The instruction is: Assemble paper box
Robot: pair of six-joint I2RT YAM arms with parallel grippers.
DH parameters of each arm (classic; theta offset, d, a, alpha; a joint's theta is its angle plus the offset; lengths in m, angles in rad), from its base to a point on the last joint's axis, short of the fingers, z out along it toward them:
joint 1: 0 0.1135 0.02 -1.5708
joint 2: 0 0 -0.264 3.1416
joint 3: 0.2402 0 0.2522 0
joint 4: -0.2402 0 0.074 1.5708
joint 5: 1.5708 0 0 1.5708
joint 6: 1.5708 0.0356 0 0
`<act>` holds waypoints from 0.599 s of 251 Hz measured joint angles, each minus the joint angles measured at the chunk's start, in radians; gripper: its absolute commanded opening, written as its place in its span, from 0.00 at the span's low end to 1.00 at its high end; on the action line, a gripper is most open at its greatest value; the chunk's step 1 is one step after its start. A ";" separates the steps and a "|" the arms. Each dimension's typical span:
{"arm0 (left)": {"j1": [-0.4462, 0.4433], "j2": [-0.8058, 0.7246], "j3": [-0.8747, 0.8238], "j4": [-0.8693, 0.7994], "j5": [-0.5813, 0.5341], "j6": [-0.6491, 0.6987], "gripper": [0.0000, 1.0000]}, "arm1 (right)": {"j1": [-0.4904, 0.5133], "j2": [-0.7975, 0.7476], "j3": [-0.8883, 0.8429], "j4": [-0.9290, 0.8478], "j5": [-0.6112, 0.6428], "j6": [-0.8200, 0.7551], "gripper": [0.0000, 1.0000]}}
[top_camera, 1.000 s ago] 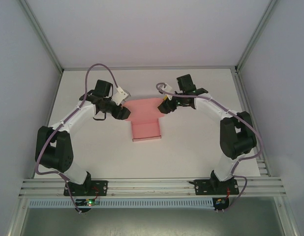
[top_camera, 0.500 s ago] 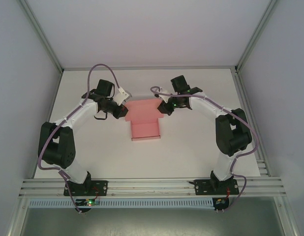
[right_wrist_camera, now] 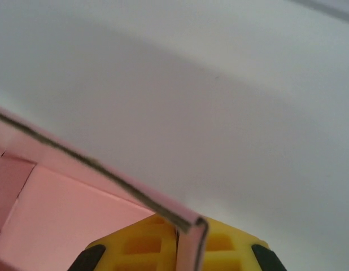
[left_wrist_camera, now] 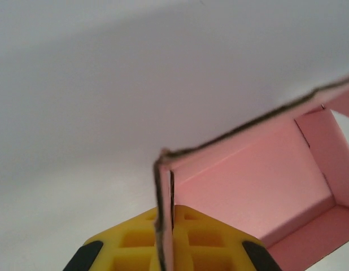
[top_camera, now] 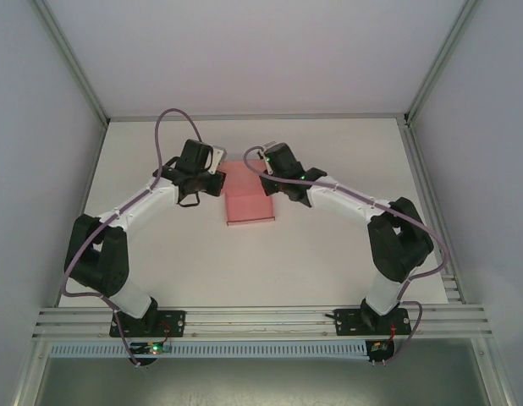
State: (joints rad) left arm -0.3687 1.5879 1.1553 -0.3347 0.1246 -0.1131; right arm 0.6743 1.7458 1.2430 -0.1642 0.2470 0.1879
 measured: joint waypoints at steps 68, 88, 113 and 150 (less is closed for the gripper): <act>-0.032 0.017 -0.070 0.167 -0.134 -0.169 0.00 | 0.126 0.094 -0.066 0.250 0.367 0.269 0.00; -0.037 0.035 -0.084 0.200 -0.143 -0.188 0.00 | 0.145 0.117 -0.104 0.321 0.418 0.318 0.00; -0.046 0.040 -0.107 0.248 -0.145 -0.195 0.00 | 0.163 0.124 -0.162 0.413 0.475 0.361 0.00; -0.063 0.036 -0.163 0.336 -0.151 -0.195 0.00 | 0.193 0.121 -0.268 0.584 0.546 0.390 0.01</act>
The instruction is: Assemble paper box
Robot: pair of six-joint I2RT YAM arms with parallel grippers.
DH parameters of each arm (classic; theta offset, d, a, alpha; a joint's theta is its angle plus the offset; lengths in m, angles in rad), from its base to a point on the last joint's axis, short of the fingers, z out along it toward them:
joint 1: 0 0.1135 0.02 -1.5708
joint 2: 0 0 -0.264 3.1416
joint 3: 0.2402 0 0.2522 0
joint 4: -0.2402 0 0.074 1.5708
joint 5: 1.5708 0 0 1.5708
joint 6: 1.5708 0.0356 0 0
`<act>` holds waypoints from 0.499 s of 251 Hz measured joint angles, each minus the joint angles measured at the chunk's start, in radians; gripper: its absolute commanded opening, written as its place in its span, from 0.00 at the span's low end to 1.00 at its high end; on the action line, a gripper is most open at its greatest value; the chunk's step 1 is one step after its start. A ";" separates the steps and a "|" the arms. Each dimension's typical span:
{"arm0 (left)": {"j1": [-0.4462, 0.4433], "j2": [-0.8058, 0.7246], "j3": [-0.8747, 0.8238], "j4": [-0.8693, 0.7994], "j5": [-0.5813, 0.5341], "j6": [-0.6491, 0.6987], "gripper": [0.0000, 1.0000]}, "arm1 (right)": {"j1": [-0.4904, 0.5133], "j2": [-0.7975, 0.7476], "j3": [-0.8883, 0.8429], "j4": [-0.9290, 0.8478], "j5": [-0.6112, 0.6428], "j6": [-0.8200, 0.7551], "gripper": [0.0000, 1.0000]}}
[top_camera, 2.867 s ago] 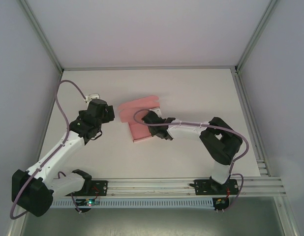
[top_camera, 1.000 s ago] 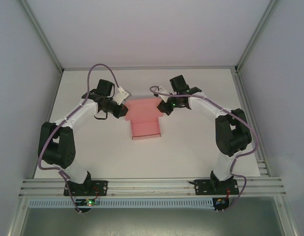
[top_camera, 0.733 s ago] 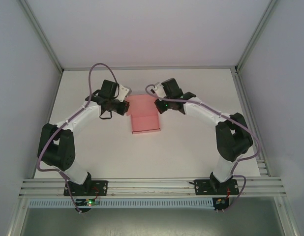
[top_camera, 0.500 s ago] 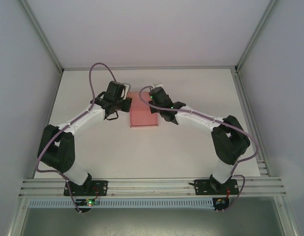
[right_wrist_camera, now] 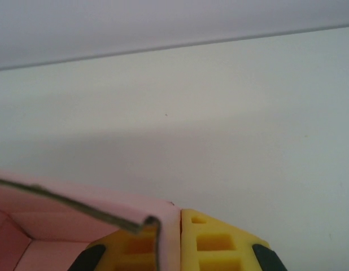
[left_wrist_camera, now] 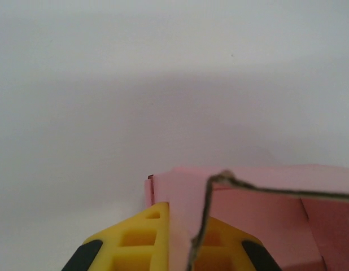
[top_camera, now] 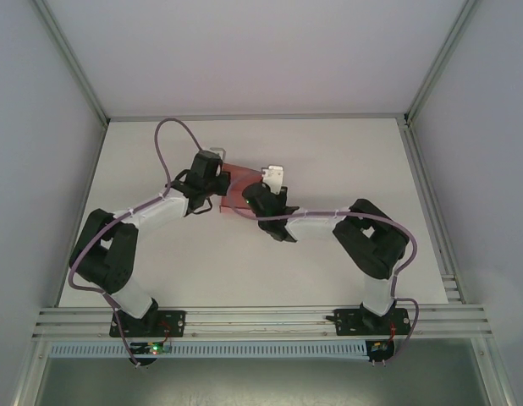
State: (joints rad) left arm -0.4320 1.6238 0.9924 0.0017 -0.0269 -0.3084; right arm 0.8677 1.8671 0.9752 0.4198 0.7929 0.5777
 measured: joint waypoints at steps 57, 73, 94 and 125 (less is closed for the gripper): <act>-0.021 -0.066 -0.147 0.118 0.007 -0.016 0.00 | 0.102 -0.001 -0.132 0.188 0.130 -0.100 0.02; -0.024 -0.095 -0.183 0.133 0.005 -0.023 0.07 | 0.127 -0.001 -0.159 0.233 0.150 -0.137 0.02; -0.030 -0.131 -0.213 0.116 0.008 -0.032 0.25 | 0.143 -0.001 -0.192 0.290 0.158 -0.167 0.02; -0.046 -0.174 -0.248 0.032 0.035 -0.048 0.61 | 0.159 -0.002 -0.212 0.347 0.140 -0.209 0.01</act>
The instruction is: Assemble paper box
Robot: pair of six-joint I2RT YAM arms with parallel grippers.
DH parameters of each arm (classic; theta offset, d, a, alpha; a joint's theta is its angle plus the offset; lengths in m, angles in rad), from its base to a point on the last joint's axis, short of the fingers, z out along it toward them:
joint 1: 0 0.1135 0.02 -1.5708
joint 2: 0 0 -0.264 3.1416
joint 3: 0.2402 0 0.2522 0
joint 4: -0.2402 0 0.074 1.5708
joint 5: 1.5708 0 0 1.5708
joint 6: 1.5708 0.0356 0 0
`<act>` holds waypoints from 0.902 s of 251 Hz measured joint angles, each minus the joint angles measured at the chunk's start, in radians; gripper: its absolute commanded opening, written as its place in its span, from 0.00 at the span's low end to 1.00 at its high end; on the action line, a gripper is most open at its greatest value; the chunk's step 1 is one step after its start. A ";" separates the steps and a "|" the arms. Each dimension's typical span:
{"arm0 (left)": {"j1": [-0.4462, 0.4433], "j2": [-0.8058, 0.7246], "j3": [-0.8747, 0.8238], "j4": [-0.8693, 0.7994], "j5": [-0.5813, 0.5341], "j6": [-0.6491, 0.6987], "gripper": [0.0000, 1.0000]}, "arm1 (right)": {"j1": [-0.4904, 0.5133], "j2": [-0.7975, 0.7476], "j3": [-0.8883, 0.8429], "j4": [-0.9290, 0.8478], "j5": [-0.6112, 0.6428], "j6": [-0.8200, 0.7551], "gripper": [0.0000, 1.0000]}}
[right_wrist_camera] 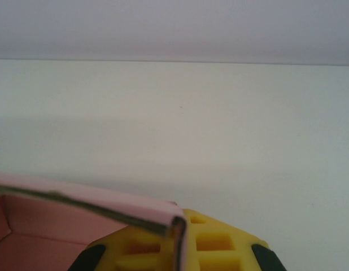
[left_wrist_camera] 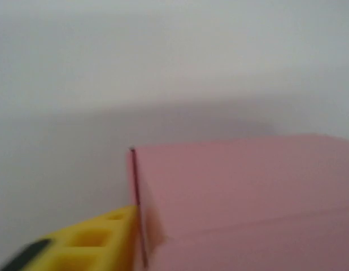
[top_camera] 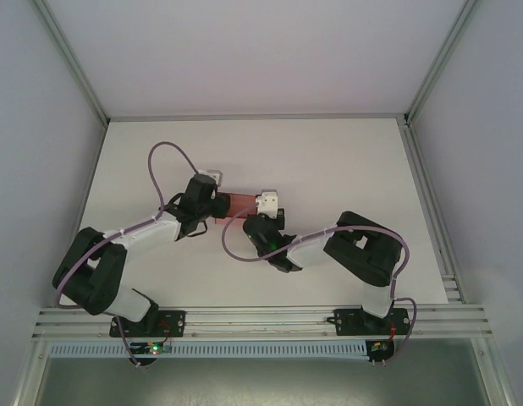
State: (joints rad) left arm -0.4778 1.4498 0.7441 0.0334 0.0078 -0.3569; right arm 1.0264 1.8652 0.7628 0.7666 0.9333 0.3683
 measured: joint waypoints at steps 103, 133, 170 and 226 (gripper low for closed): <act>-0.006 -0.394 -0.002 -0.335 -0.068 -0.094 1.00 | 0.039 0.000 -0.008 0.039 -0.019 -0.114 0.01; -0.006 -0.472 0.037 -0.428 -0.142 -0.161 1.00 | 0.050 0.000 -0.012 0.048 -0.026 -0.137 0.02; 0.020 -0.454 0.117 -0.466 -0.221 -0.249 1.00 | 0.071 0.000 -0.013 0.054 -0.041 -0.177 0.02; 0.166 -0.194 0.225 -0.445 -0.148 -0.296 1.00 | 0.084 0.002 -0.020 0.069 -0.050 -0.216 0.07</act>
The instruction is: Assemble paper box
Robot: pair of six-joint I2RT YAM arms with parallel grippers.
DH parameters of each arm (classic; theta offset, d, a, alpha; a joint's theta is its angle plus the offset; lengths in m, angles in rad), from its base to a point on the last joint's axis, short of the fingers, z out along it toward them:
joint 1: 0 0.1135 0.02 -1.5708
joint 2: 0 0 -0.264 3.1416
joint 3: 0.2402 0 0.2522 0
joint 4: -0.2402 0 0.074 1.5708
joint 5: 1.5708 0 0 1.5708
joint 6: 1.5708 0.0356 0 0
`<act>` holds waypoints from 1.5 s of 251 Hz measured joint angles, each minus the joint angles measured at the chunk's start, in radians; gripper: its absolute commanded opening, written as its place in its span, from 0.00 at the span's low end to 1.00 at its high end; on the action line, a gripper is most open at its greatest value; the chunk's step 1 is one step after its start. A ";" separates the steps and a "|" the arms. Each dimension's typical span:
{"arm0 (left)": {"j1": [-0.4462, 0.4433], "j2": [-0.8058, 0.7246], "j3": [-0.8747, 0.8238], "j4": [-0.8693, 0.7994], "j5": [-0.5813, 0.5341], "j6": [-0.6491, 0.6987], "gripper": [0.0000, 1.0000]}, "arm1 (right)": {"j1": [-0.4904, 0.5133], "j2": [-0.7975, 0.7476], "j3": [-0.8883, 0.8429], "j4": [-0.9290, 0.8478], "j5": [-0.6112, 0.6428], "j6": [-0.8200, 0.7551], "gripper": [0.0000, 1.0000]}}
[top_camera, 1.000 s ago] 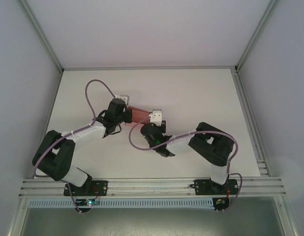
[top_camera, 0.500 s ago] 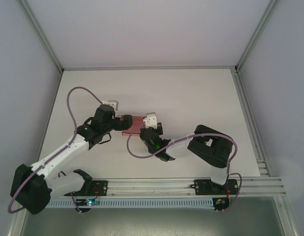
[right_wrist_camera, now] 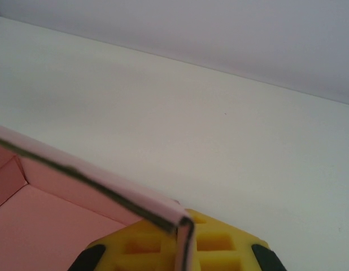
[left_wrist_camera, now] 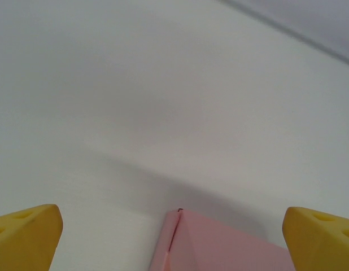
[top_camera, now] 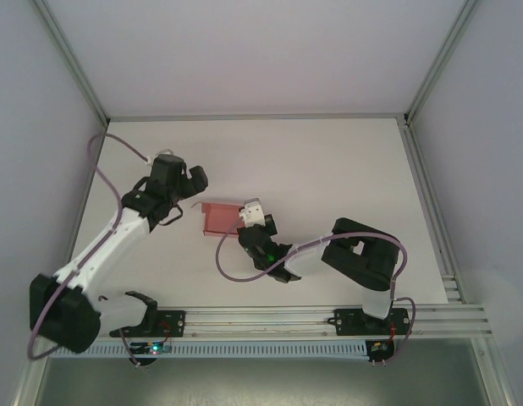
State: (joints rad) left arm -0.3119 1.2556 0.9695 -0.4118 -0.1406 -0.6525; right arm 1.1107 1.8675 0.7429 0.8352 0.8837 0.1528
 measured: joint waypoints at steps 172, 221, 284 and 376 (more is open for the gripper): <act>0.006 0.172 -0.254 0.209 0.226 -0.007 0.81 | 0.057 -0.202 -0.084 -0.295 -0.210 -0.052 0.78; 0.006 0.172 -0.296 0.273 0.251 -0.006 0.75 | 0.059 -0.329 -0.177 -0.380 -0.343 -0.054 0.98; 0.006 0.171 -0.338 0.345 0.276 -0.007 0.69 | 0.049 -0.417 -0.208 -0.456 -0.418 -0.047 0.98; 0.006 0.205 -0.415 0.605 0.411 -0.054 0.33 | -0.422 -0.491 -0.214 -0.427 -0.682 0.359 0.98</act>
State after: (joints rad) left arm -0.3054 1.4605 0.5545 0.1932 0.2703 -0.7063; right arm 0.6891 1.3766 0.5289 0.4080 0.2012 0.5114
